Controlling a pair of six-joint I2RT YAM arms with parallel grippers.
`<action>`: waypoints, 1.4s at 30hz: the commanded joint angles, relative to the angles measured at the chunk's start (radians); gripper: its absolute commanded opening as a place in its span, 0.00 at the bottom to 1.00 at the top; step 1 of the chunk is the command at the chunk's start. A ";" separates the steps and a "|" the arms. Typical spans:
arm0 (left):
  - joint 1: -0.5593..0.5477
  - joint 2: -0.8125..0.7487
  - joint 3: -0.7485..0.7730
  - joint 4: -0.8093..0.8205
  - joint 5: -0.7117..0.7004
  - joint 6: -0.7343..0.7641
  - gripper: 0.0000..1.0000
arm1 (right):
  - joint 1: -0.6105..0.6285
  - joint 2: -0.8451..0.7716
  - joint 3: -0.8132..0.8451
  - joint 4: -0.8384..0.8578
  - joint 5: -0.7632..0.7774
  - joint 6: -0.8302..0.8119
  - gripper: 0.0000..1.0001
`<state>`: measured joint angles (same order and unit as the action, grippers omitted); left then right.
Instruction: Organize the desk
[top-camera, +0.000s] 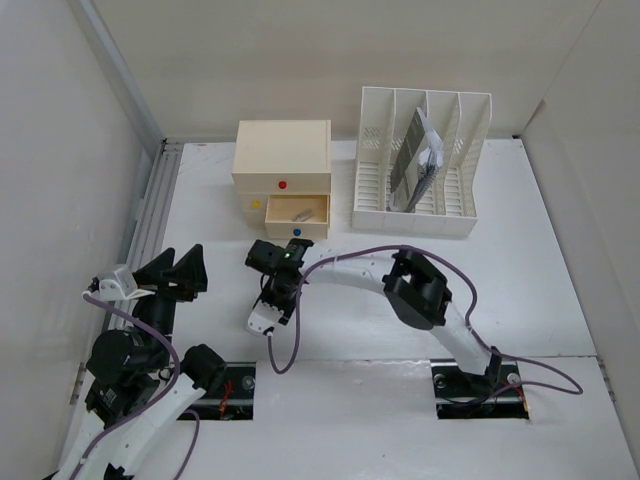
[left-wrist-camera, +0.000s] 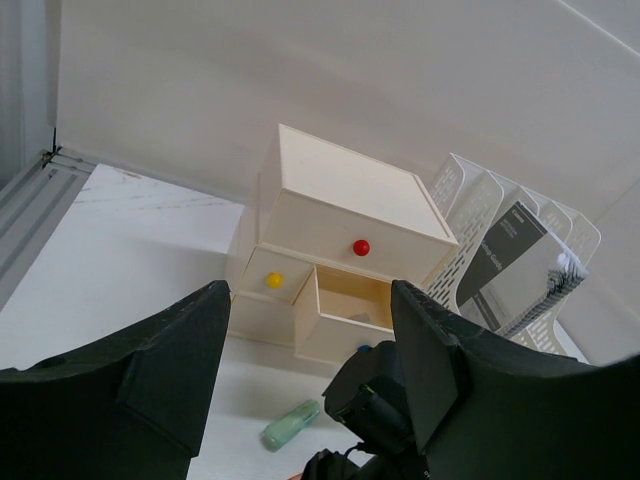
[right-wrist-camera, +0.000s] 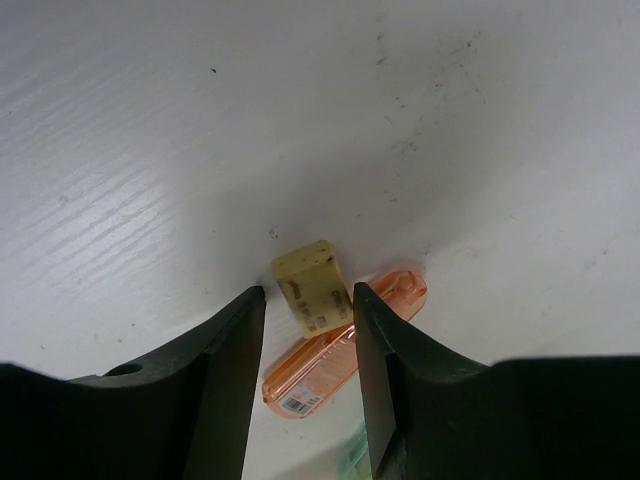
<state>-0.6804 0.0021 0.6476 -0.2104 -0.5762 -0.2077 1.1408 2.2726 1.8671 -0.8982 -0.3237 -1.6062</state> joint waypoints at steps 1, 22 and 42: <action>0.002 -0.062 0.000 0.026 -0.007 0.001 0.62 | 0.010 0.071 0.044 -0.175 -0.047 -0.050 0.47; 0.002 -0.080 0.000 0.026 -0.007 0.001 0.62 | 0.028 0.059 0.082 -0.155 -0.028 0.106 0.09; 0.002 -0.080 0.000 0.026 -0.007 0.001 0.62 | -0.025 -0.363 0.010 0.369 0.578 0.762 0.07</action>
<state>-0.6804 0.0021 0.6476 -0.2108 -0.5774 -0.2081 1.1461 1.9179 1.8999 -0.6472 0.1028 -0.9176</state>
